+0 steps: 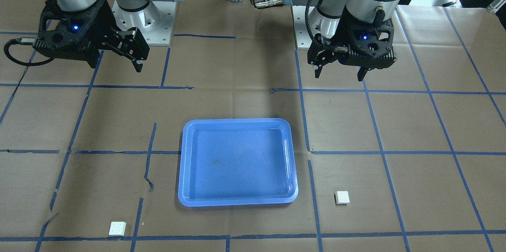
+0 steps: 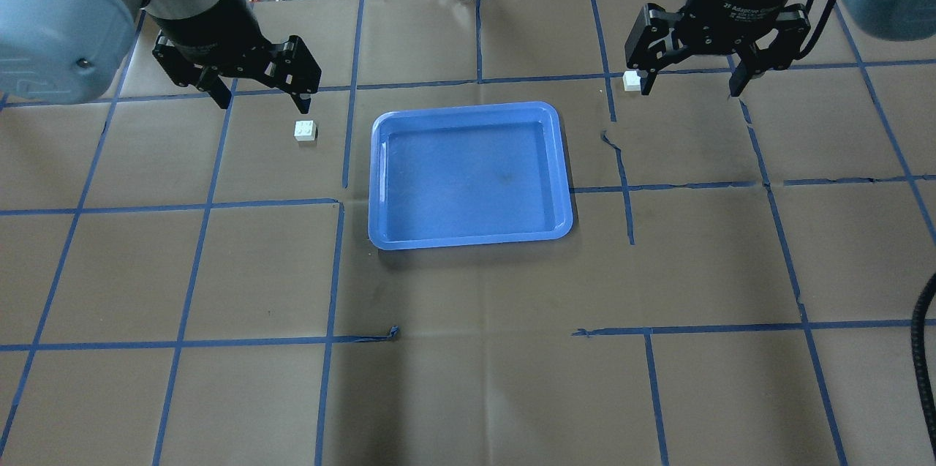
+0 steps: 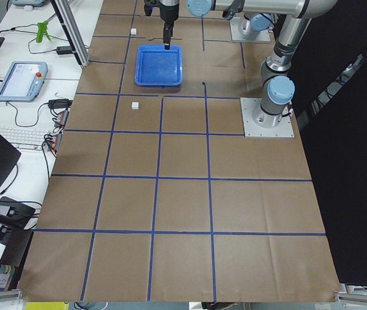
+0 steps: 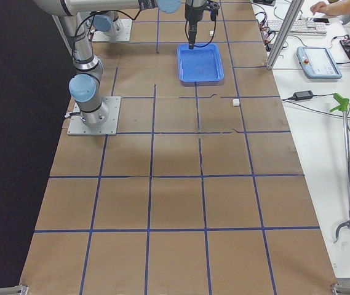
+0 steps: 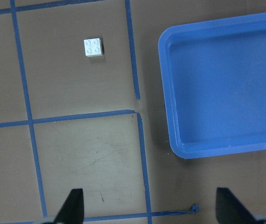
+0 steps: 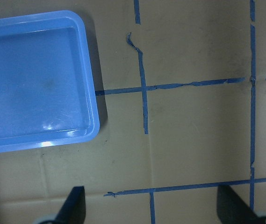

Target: Assemble white blocks and place on blue tray

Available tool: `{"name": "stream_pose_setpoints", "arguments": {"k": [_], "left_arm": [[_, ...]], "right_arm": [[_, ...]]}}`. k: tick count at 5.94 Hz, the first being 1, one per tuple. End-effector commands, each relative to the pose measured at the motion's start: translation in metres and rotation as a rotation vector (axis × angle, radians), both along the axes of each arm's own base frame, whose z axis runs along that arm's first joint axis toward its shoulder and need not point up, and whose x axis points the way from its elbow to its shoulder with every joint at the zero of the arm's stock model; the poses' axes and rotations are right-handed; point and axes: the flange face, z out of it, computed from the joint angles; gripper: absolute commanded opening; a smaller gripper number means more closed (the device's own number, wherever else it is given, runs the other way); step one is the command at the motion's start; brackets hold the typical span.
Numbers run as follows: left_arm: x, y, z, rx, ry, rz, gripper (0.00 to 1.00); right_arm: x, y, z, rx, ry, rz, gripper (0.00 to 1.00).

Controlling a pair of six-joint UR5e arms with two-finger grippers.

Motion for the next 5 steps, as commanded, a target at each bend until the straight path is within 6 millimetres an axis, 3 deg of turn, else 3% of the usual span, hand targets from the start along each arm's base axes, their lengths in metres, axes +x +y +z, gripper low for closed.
{"name": "stream_pose_setpoints", "arguments": {"k": [1,2,3,4,5], "left_arm": [[0.000,0.006,0.005,-0.005,-0.001,-0.002,0.99],[0.007,0.012,0.017,-0.032,-0.014,0.012,0.99],[0.030,-0.010,-0.024,0.040,-0.017,0.022,0.99],[0.060,-0.086,-0.133,0.017,-0.011,0.009,0.99],[0.065,-0.139,-0.230,0.009,-0.018,0.014,0.99]], "right_arm": [[0.000,0.000,0.000,0.000,-0.002,0.000,1.00],[0.000,0.000,0.000,0.000,-0.002,0.000,1.00],[0.000,0.000,0.000,0.002,-0.002,0.000,1.00],[0.000,0.000,0.000,0.002,0.002,0.001,1.00],[0.000,-0.001,0.000,0.002,0.000,0.020,1.00]]}}
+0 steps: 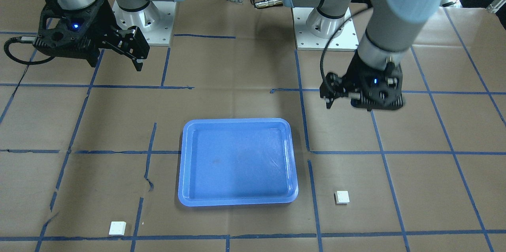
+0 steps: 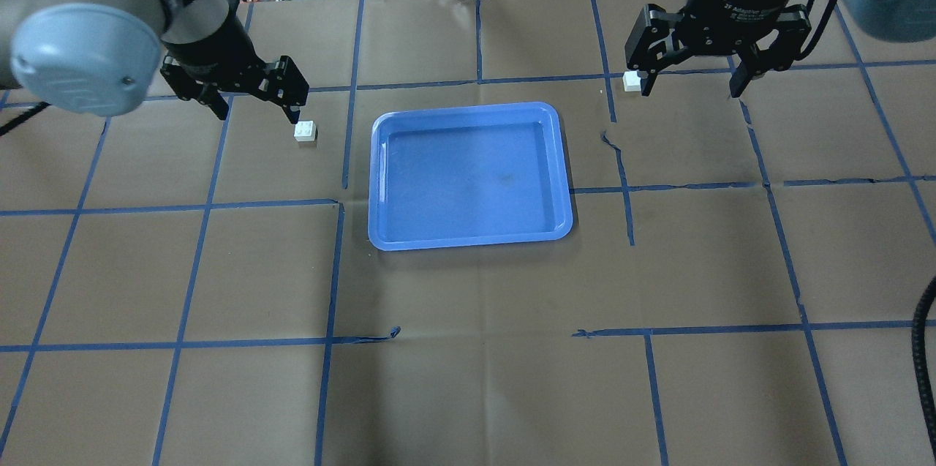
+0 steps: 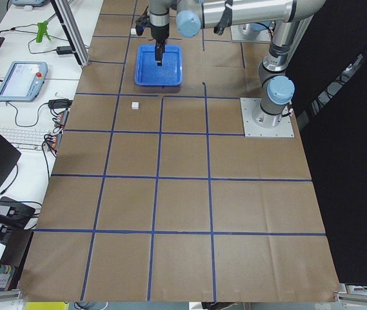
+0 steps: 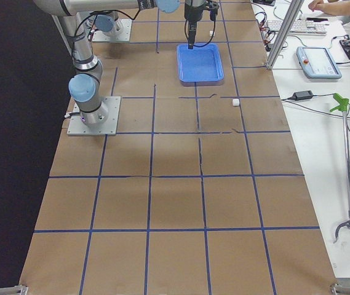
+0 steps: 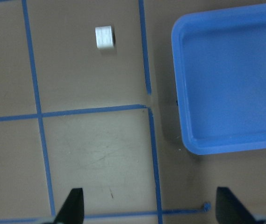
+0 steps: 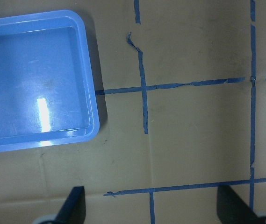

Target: Assemble white blocks and place on blue tray

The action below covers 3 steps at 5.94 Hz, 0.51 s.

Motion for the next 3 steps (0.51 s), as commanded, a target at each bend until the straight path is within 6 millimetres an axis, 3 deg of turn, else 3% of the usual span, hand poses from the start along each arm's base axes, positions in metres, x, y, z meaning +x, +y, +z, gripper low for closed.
{"name": "stream_pose_setpoints", "arguments": {"k": [1,3], "left_arm": [[0.019,-0.078,-0.151,-0.066,-0.006,-0.008,0.99],[0.022,-0.085,-0.179,-0.046,-0.004,-0.049,0.99]], "right_arm": [[0.000,-0.006,0.001,-0.010,-0.004,0.165,1.00],[-0.005,-0.016,-0.009,-0.010,-0.015,0.580,1.00]]}}
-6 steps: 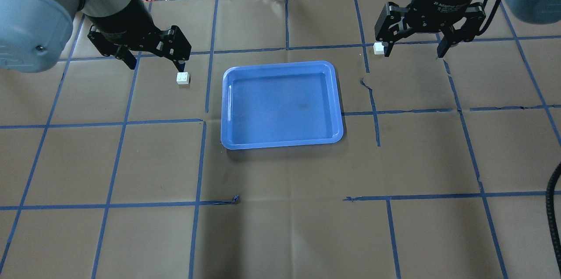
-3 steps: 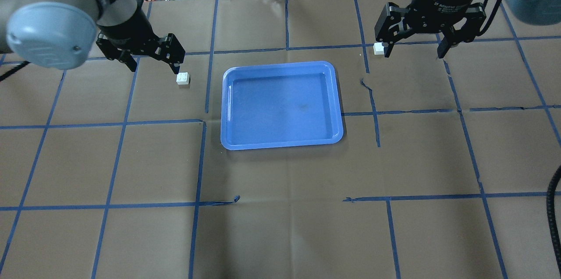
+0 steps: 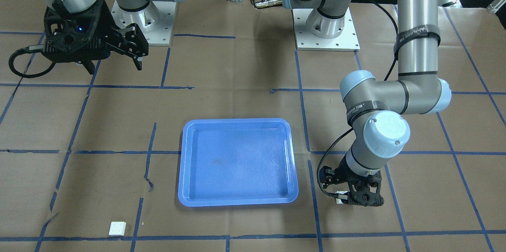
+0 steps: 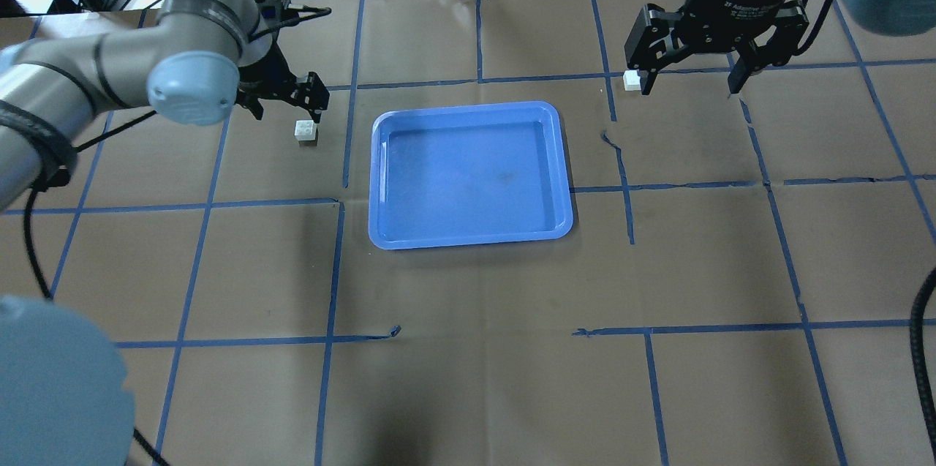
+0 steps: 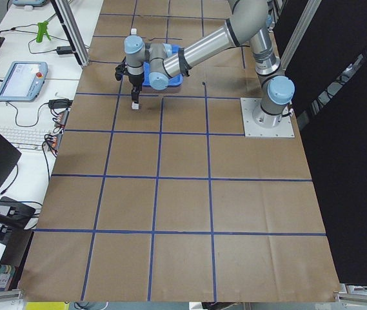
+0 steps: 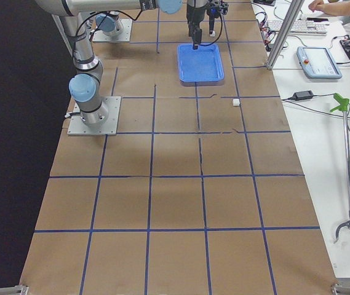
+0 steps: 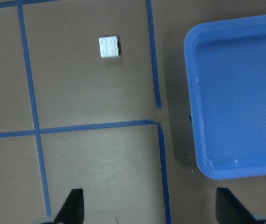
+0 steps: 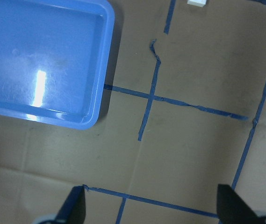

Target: Assemble white blocks and place on blue tray

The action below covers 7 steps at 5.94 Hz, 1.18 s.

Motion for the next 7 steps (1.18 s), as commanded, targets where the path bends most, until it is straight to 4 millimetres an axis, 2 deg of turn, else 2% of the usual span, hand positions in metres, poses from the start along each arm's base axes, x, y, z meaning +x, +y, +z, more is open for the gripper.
{"name": "stream_pose_setpoints", "arguments": {"k": [1,2,3,4,5,6,7], "left_arm": [[0.003,-0.006,-0.030,0.017,-0.008,-0.036,0.99],[0.007,-0.010,-0.042,0.030,-0.007,-0.021,0.99],[0.009,-0.011,-0.032,0.019,-0.009,-0.023,0.87],[0.014,-0.013,-0.019,-0.002,-0.006,-0.014,0.58],[0.013,-0.011,-0.008,-0.014,-0.004,-0.016,0.22],[0.013,-0.008,-0.009,-0.005,-0.006,-0.023,0.00],[0.013,-0.004,-0.009,0.005,-0.008,-0.023,0.00]], "right_arm": [[-0.004,-0.023,-0.015,-0.015,0.000,0.428,1.00],[-0.016,-0.046,-0.027,-0.006,-0.004,0.675,1.00],[-0.033,-0.079,-0.033,-0.008,-0.006,0.912,0.99],[-0.058,-0.122,-0.045,-0.008,-0.008,1.073,1.00],[-0.085,-0.167,-0.058,-0.017,-0.006,1.245,1.00],[-0.108,-0.189,-0.076,-0.072,-0.078,1.283,1.00],[-0.133,-0.199,-0.104,-0.129,-0.190,1.270,1.00]]}}
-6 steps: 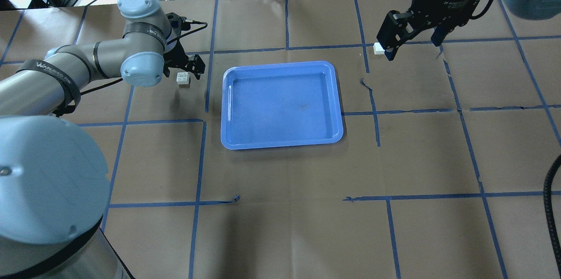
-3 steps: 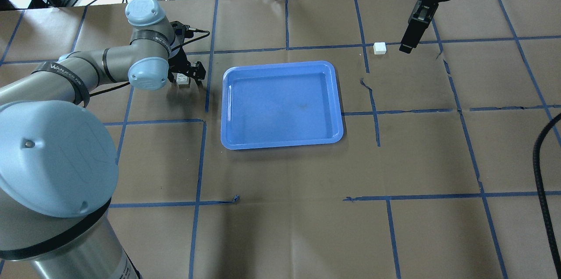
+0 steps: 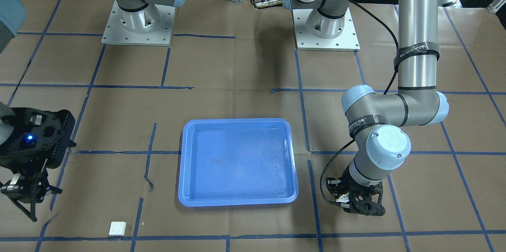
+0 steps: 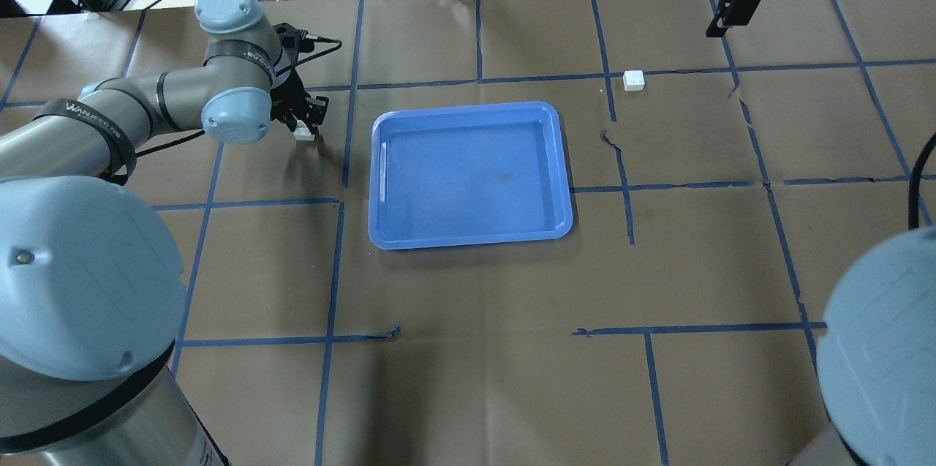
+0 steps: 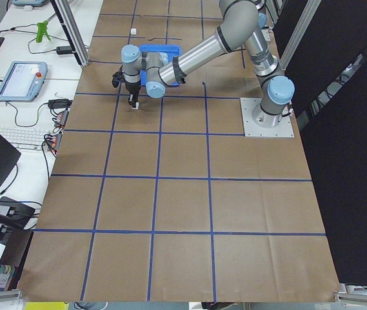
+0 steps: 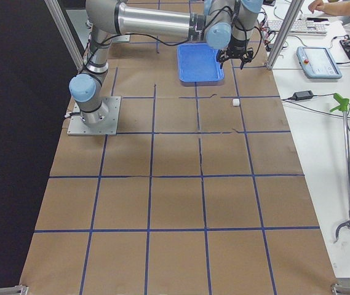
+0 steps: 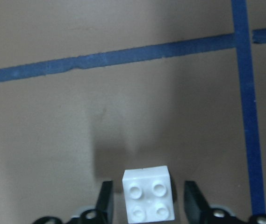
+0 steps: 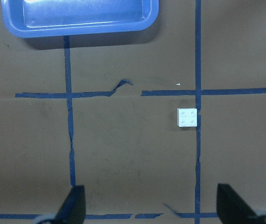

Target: Assemble white blocks and place on blue tray

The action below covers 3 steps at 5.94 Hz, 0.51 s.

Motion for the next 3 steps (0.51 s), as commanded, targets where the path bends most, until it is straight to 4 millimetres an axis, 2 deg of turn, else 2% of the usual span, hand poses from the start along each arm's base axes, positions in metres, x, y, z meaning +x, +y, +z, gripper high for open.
{"name": "stream_pose_setpoints", "arguments": {"k": [1,2,3], "left_arm": [[-0.017,0.007,0.022,-0.009,-0.005,-0.042,0.00],[-0.080,0.026,0.054,-0.014,-0.012,-0.229,0.00],[-0.176,0.062,0.073,-0.006,-0.023,-0.513,0.00]], "right_arm": [[-0.052,-0.027,-0.063,0.018,-0.236,0.026,1.00],[-0.067,-0.042,-0.104,0.009,-0.384,0.038,1.00],[-0.068,-0.052,-0.137,-0.010,-0.459,0.077,1.00]]}}
